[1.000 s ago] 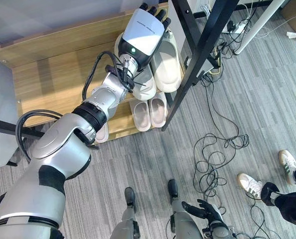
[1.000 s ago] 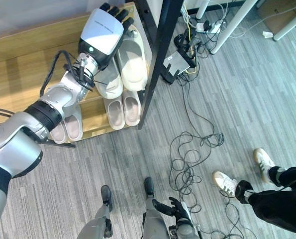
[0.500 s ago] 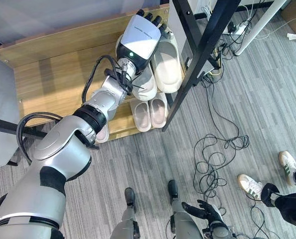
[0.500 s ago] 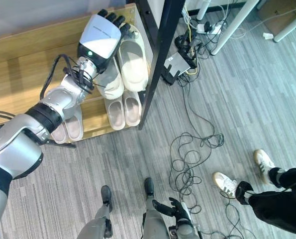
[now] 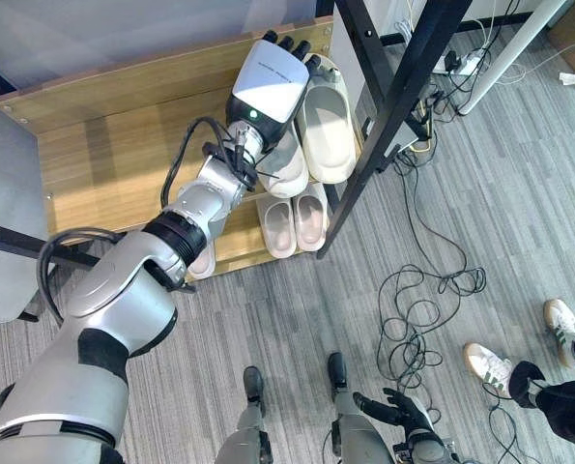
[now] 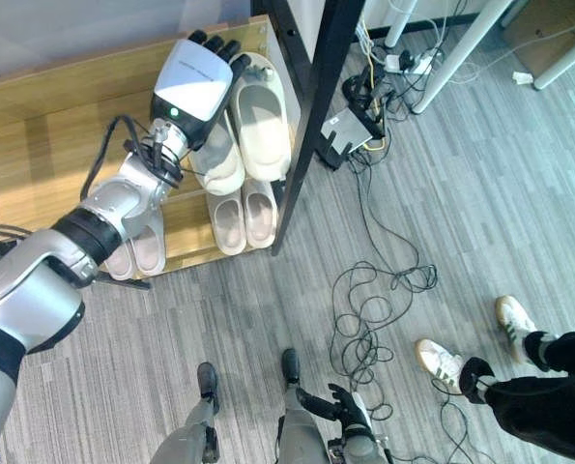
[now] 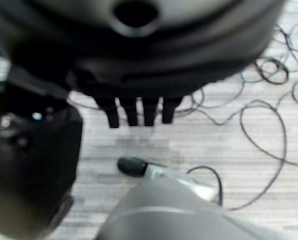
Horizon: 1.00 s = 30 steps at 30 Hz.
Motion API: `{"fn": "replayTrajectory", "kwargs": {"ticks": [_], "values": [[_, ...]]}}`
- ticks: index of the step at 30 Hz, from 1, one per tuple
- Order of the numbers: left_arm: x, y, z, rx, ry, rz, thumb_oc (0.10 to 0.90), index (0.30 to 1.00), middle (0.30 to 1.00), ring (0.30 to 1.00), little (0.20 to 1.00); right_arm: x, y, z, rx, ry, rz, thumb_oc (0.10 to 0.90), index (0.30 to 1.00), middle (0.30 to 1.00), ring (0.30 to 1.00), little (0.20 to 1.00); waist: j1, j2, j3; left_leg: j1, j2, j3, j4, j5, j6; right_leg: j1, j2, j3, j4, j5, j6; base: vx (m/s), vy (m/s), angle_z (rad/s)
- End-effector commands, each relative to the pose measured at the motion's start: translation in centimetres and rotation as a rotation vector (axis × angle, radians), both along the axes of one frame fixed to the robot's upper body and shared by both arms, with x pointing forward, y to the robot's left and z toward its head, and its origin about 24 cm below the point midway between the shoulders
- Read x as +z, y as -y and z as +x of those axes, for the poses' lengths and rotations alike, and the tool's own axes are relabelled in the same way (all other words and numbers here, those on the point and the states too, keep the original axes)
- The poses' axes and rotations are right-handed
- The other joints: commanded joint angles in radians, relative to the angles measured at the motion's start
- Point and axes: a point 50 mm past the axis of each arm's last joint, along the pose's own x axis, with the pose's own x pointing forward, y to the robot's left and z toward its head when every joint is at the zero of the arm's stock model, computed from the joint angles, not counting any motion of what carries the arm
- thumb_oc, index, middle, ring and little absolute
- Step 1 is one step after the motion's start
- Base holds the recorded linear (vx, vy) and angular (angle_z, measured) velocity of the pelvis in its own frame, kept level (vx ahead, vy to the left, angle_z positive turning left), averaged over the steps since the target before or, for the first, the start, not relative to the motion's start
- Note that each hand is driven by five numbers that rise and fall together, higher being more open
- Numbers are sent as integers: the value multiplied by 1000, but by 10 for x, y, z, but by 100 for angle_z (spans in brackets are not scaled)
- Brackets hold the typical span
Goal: Arrange the slippers neatly on the shoe rack.
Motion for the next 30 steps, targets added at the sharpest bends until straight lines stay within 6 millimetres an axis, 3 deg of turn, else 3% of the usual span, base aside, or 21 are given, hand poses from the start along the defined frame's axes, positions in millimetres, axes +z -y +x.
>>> {"fn": "replayTrajectory", "kwargs": {"ticks": [1, 9, 10, 15, 16, 23, 30], "values": [[47, -8, -1, 34, 136, -95, 800, 900, 900, 900, 900, -1, 17, -11, -20, -40, -50, 800, 900, 900, 900, 900, 28, -7, 7, -25, -68, -47, 1, -30, 17, -51, 17, 21, 49, -40, 59, 0, 0, 0], [27, -3, -6, -90, 28, -294, 800, 900, 900, 900, 900, -3, 16, -17, -33, -60, -49, 800, 900, 900, 900, 900, 34, -16, 5, 11, -68, -49, 4, -34, 17, -22, 15, 20, 68, -56, 56, 0, 0, 0], [18, -12, -5, -91, 4, -357, 800, 900, 900, 900, 900, -4, 16, -18, -32, -70, -49, 800, 900, 900, 900, 900, 35, -19, -1, 25, -68, -45, 4, -37, 17, -9, 14, 20, 73, -59, 55, 0, 0, 0], [9, -17, -11, -152, -16, -462, 800, 900, 900, 900, 900, -6, 14, -21, -33, -86, -54, 800, 900, 900, 900, 900, 37, -20, -9, 50, -71, -43, 3, -42, 17, 14, 11, 19, 74, -65, 54, 7, 2, 0], [2, -21, -13, -185, -40, -554, 800, 900, 900, 900, 900, -7, 13, -25, -33, -98, -56, 800, 900, 900, 900, 900, 36, -19, -15, 56, -73, -41, 3, -43, 17, 22, 10, 19, 72, -65, 55, 0, 0, 0], [-3, -25, -22, -285, -71, -763, 800, 900, 900, 900, 900, -10, 11, -31, -30, -120, -57, 800, 900, 900, 900, 900, 37, -9, -40, 62, -75, -39, 1, -42, 18, 28, 9, 21, 64, -60, 52, 0, 0, 0], [-9, -42, -38, -414, -76, -1005, 800, 900, 900, 900, 900, -11, 7, -31, -29, -127, -45, 800, 900, 900, 900, 900, 48, -3, -67, 94, -71, -41, 1, -48, 18, 66, 12, 18, 61, -71, 48, 43, -14, -1]]}}
